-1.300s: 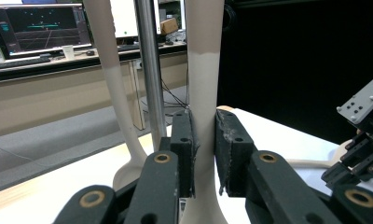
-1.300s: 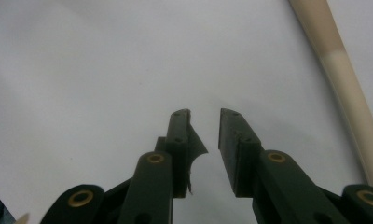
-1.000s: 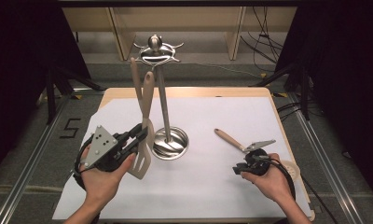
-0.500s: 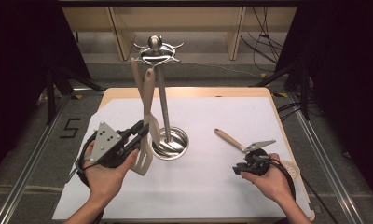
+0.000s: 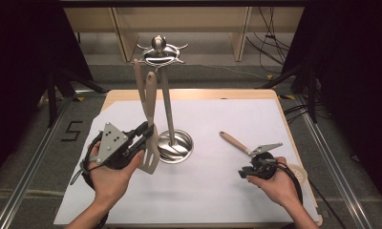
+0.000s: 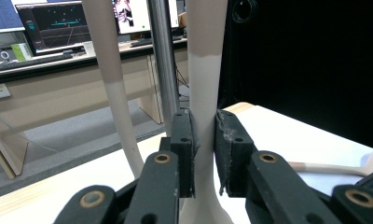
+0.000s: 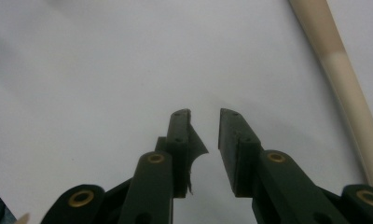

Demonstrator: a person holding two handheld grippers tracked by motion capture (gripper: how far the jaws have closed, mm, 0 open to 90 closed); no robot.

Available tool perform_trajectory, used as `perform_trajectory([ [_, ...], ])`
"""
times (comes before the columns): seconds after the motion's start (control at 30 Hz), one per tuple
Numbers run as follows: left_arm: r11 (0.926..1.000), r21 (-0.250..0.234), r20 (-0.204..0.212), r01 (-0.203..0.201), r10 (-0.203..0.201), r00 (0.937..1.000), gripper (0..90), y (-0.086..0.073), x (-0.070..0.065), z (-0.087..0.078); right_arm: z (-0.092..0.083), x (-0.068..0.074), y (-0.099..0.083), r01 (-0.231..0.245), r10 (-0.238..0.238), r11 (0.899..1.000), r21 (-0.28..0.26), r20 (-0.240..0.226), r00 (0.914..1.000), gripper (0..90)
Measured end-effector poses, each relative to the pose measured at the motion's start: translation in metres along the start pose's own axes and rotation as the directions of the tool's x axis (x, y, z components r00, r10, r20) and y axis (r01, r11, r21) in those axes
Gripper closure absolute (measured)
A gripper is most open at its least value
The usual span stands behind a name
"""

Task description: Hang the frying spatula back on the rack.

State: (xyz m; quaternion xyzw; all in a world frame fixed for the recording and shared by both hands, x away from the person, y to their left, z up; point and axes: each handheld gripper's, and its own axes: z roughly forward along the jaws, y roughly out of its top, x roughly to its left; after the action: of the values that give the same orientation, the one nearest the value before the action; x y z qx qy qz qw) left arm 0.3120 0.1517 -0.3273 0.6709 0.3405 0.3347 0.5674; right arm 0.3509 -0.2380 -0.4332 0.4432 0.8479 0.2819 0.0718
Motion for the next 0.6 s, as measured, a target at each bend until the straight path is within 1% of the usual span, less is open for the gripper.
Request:
perform_trajectory([
  [0.13, 1.0000, 0.009, -0.002, 0.000, 0.000, 1.0000, 77.9, 0.0019, -0.0015, 0.0017, -0.0002, 0.0001, 0.0000, 0.000, 0.000, 1.000, 0.000, 0.000, 1.0000, 74.4],
  [0.17, 0.9999, 0.010, -0.001, -0.009, 0.009, 1.0000, 77.9, 0.0031, -0.0011, 0.0026, 0.0000, 0.0001, 0.0000, 0.000, 0.000, 1.000, 0.000, 0.000, 1.0000, 74.4],
  [0.2, 0.9993, 0.027, -0.013, 0.026, -0.025, 0.9996, 77.9, 0.0033, -0.0038, 0.0018, 0.0006, -0.0005, -0.0003, 0.012, -0.012, 1.000, -0.003, 0.005, 0.9999, 74.4],
  [0.23, 0.9999, 0.013, -0.001, -0.001, 0.001, 1.0000, 77.9, 0.0050, -0.0024, 0.0040, 0.0003, 0.0004, 0.0000, -0.001, 0.001, 1.000, -0.001, 0.000, 1.0000, 74.4],
  [0.27, 0.9993, 0.029, -0.012, 0.021, -0.021, 0.9997, 77.9, 0.0055, -0.0044, 0.0035, 0.0003, 0.0006, 0.0000, -0.002, 0.002, 1.000, -0.001, 0.000, 1.0000, 74.4],
  [0.3, 0.9997, 0.025, -0.005, -0.001, 0.001, 1.0000, 77.9, 0.0072, -0.0033, 0.0051, 0.0002, 0.0009, 0.0001, -0.002, 0.002, 1.000, -0.001, -0.001, 1.0000, 74.4],
  [0.33, 0.9989, 0.039, -0.016, 0.025, -0.024, 0.9996, 77.9, 0.0077, -0.0053, 0.0050, 0.0005, 0.0004, -0.0002, 0.008, -0.008, 1.000, -0.004, 0.002, 1.0000, 74.4],
  [0.37, 0.9992, 0.037, -0.024, 0.015, -0.014, 0.9996, 77.9, 0.0087, -0.0047, 0.0057, -0.0001, 0.0009, 0.0001, -0.002, 0.002, 1.000, -0.002, -0.002, 1.0000, 74.4],
  [0.43, 0.9989, 0.043, -0.029, 0.016, -0.014, 0.9995, 77.9, 0.0096, -0.0050, 0.0065, -0.0006, 0.0006, 0.0001, 0.000, 0.000, 1.000, -0.001, -0.001, 1.0000, 74.4],
  [0.47, 0.9984, 0.048, -0.023, 0.030, -0.029, 0.9993, 77.9, 0.0093, -0.0061, 0.0068, -0.0008, 0.0007, 0.0000, -0.004, 0.004, 1.000, 0.001, -0.003, 1.0000, 74.4],
  [0.6, 0.9981, 0.051, -0.024, 0.036, -0.035, 0.9991, 77.9, 0.0095, -0.0072, 0.0067, -0.0007, 0.0001, -0.0001, -0.002, 0.002, 1.000, -0.001, -0.002, 1.0000, 74.4],
])
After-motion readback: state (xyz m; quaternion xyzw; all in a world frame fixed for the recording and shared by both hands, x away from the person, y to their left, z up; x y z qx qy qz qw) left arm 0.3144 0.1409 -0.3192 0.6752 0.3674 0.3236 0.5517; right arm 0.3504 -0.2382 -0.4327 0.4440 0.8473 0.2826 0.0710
